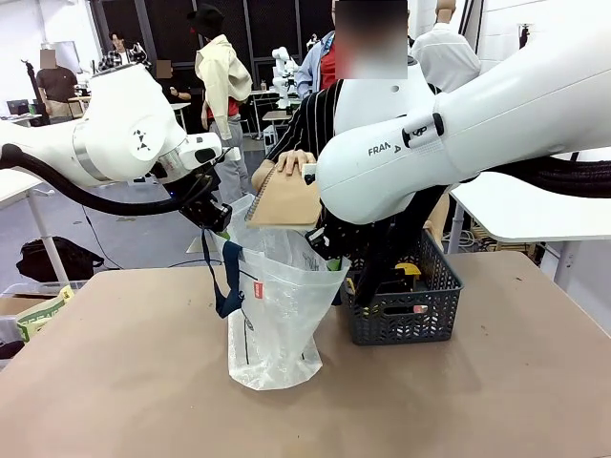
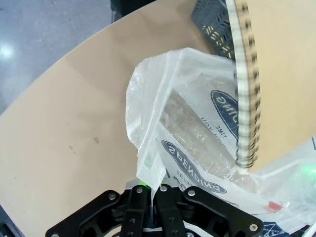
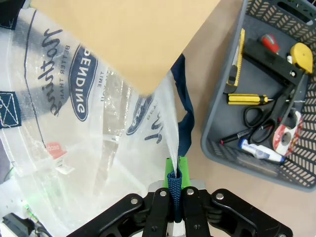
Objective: Transfer purchased items from the store into the shopping bag.
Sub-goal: Move the Reusable shopping bag to the right side of the table.
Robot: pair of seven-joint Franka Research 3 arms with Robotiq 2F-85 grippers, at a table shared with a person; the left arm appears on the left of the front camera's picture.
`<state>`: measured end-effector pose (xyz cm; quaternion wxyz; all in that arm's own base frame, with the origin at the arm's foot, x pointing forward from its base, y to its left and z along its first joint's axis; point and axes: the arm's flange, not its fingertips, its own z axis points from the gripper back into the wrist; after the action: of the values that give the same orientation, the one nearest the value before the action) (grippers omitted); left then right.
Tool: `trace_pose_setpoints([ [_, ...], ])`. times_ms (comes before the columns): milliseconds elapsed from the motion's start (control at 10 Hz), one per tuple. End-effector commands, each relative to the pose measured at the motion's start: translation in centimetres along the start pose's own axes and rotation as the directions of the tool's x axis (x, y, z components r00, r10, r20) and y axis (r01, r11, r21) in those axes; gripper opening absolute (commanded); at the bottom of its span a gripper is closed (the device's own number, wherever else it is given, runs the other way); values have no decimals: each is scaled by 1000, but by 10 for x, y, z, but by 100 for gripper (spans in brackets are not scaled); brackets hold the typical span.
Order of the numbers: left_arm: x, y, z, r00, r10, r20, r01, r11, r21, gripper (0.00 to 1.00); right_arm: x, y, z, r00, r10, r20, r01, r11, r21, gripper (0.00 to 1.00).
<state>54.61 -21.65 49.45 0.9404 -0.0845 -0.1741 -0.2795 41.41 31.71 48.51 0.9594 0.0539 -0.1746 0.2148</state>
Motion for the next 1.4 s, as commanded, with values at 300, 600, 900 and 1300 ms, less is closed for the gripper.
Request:
trace_pose_setpoints([
  [300,-1,1,2,1000,2,10,-2,1000,6,0,2,-1,0,1000,5,13,-6,1000,20,0],
  [600,-1,1,2,1000,2,10,-2,1000,6,0,2,-1,0,1000,5,13,-6,1000,20,0],
  [900,-1,1,2,1000,2,10,-2,1000,6,0,2,-1,0,1000,5,13,-6,1000,20,0],
  [1300,-1,1,2,1000,2,10,-2,1000,6,0,2,-1,0,1000,5,13,-6,1000,20,0],
])
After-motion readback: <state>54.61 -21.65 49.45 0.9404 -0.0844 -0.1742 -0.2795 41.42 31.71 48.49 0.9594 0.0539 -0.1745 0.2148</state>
